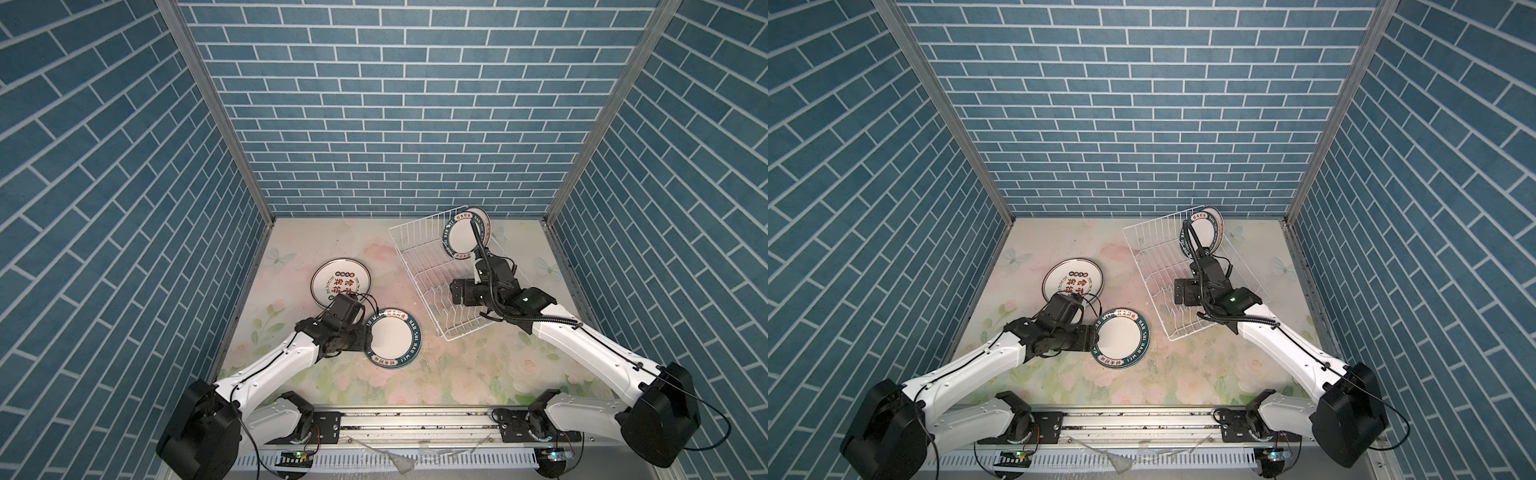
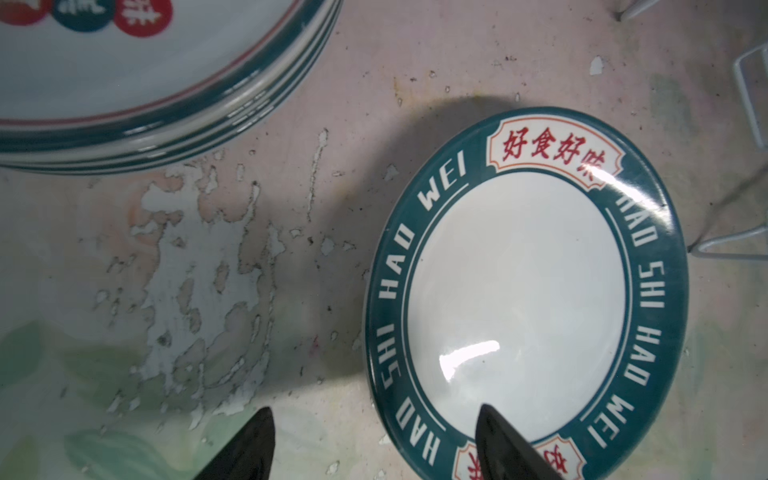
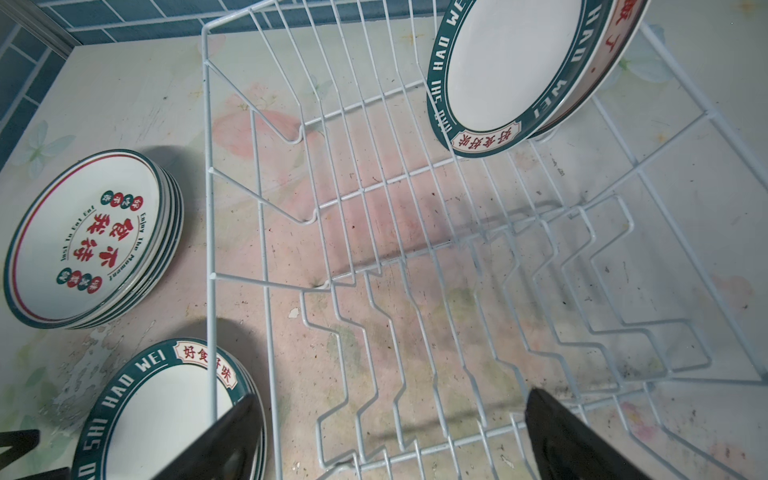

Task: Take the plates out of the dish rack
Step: 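Lower the green-rimmed plate onto the table plate and open the left gripper, then grasp the next green-rimmed rack plate with the right gripper while the left gripper draws back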

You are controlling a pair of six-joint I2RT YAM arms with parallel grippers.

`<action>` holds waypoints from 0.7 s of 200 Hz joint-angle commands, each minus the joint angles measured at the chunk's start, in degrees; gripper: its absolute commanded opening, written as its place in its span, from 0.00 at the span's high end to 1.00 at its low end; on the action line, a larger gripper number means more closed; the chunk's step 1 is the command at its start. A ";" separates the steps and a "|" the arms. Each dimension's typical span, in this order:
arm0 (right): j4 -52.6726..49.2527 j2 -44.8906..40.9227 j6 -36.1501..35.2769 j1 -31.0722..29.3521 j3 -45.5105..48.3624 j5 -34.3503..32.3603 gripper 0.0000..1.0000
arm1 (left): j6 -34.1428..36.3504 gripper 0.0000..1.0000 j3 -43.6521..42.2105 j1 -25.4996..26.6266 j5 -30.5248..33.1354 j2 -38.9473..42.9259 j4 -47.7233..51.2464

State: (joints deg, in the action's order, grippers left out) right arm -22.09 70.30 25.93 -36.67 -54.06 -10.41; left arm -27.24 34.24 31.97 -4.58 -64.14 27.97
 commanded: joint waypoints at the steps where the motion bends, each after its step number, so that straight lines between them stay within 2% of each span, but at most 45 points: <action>1: -1.68 0.53 -2.90 0.36 -4.47 -5.58 0.01 | 1.17 0.21 2.80 0.36 5.19 0.93 2.09; 12: -1.50 1.01 -3.46 0.90 -5.60 -7.91 0.01 | 1.32 0.19 3.81 0.37 5.82 0.66 2.17; 16: -1.39 1.34 -3.71 1.25 -6.03 -8.34 0.01 | 1.44 0.04 4.25 0.34 5.90 0.54 2.26; 20: -1.19 1.64 -3.93 1.60 -6.54 -8.71 0.01 | 1.43 0.01 4.58 0.29 6.25 0.43 2.26; 64: 2.42 9.34 -5.87 7.64 -13.08 -10.77 0.01 | 0.37 0.01 8.56 0.34 10.99 0.85 0.66; 104: 3.14 22.57 -7.64 14.39 -24.11 -4.81 0.01 | 0.38 0.01 12.62 0.49 11.82 -1.94 1.05; 140: 3.18 32.79 -10.47 16.45 -33.93 -1.62 0.02 | 1.75 0.01 10.92 0.64 13.63 -3.78 -3.22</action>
State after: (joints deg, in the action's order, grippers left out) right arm -18.79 98.80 19.33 -20.71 -81.62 -15.07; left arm -26.37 46.41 32.23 6.68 -67.02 27.11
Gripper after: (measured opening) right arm 0.991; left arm 0.994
